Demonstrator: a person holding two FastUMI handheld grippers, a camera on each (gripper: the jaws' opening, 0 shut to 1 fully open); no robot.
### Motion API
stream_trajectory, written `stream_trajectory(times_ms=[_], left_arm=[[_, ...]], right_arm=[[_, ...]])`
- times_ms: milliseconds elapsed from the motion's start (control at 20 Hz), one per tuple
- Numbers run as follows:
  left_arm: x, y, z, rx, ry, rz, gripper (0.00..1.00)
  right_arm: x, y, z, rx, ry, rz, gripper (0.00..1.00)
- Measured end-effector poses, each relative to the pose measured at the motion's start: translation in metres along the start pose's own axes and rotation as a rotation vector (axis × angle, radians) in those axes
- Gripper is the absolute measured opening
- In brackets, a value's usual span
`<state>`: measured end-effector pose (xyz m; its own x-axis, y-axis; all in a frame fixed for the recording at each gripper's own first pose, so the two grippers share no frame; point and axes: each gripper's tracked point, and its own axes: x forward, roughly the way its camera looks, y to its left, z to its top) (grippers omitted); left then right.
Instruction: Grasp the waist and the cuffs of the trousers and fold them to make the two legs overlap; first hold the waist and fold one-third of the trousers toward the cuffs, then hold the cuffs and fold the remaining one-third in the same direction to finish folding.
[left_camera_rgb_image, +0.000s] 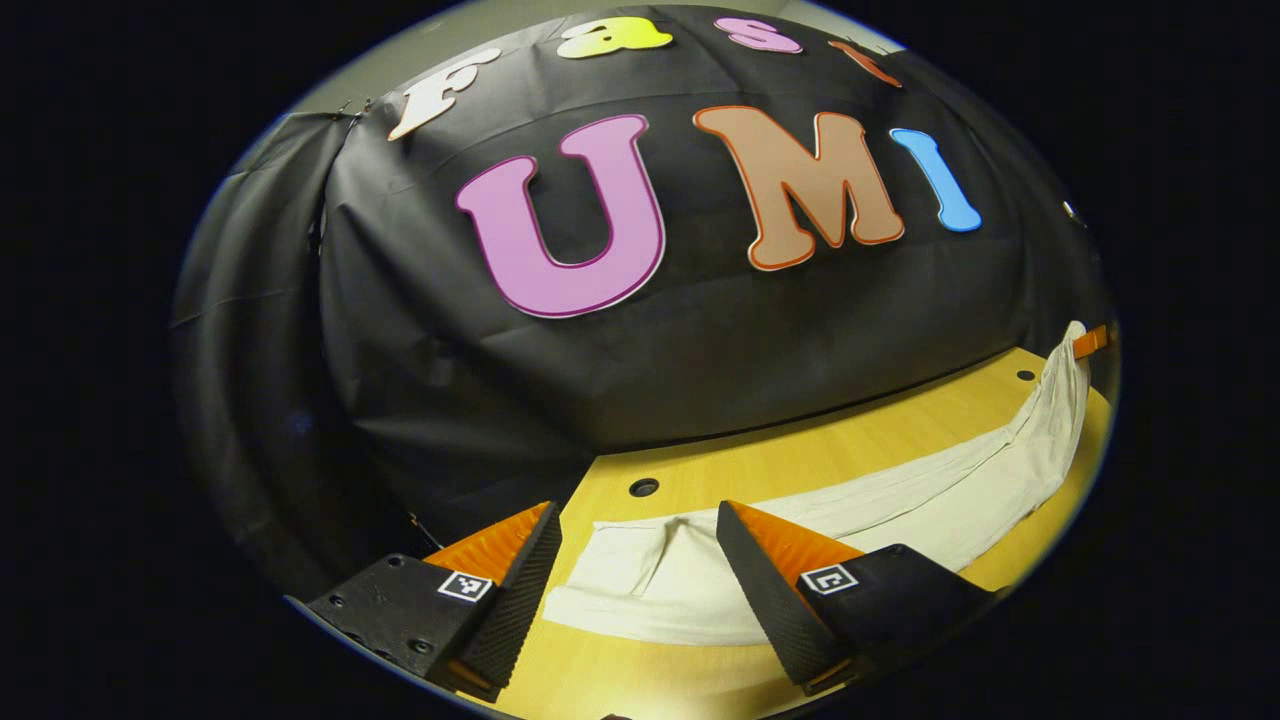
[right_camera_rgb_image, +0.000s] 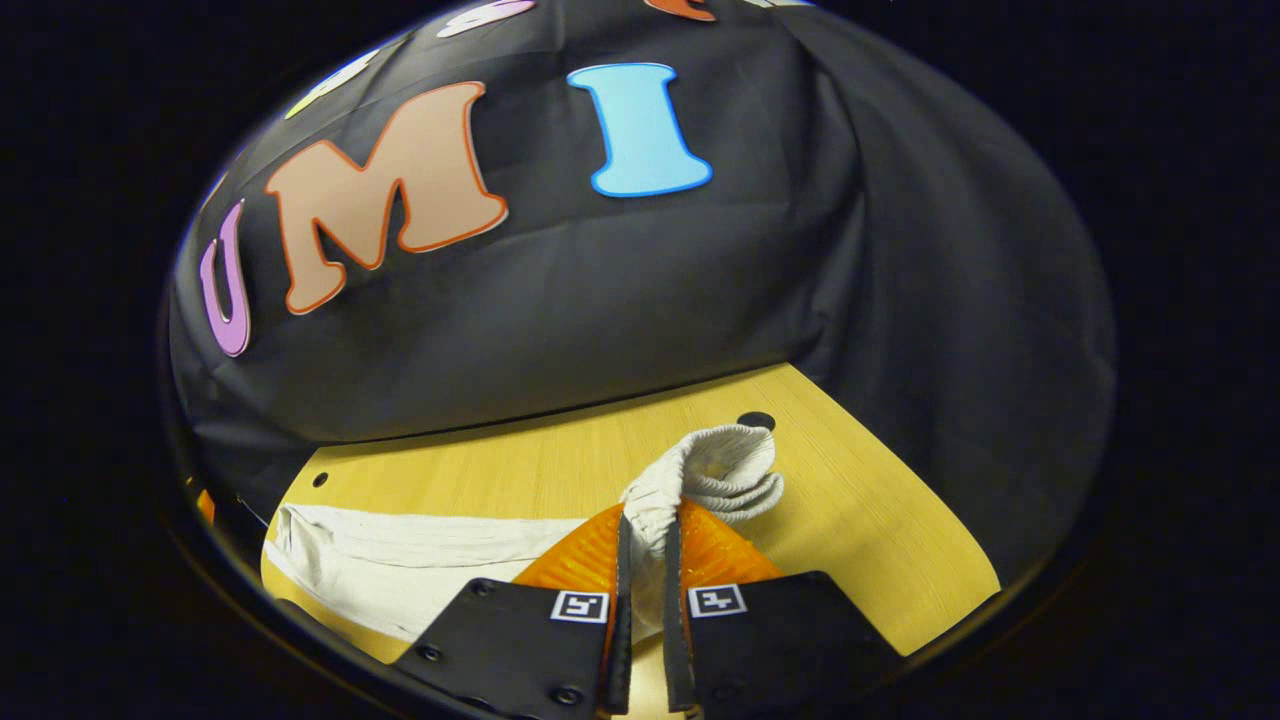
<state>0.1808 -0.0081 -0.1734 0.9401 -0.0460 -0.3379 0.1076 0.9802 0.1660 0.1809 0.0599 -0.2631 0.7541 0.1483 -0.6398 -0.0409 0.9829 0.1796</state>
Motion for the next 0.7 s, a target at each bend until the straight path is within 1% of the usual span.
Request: stream_trajectory(times_ms=[150, 400, 600, 700], left_arm=[[-0.001, 0.027, -0.011, -0.01, 0.007, 0.018, 0.95], [0.001, 0.069, -0.029, -0.032, 0.023, 0.047, 0.95], [0.003, 0.096, -0.042, -0.036, 0.033, 0.06, 0.95], [0.004, 0.11, -0.048, -0.035, 0.035, 0.066, 0.95]], right_arm=[[-0.008, 0.036, 0.01, -0.016, -0.028, 0.026, 0.15], [-0.015, 0.102, 0.011, -0.03, -0.045, 0.083, 0.15], [-0.016, 0.147, -0.007, -0.038, -0.025, 0.123, 0.15], [-0.018, 0.165, -0.023, -0.042, -0.011, 0.143, 0.15]])
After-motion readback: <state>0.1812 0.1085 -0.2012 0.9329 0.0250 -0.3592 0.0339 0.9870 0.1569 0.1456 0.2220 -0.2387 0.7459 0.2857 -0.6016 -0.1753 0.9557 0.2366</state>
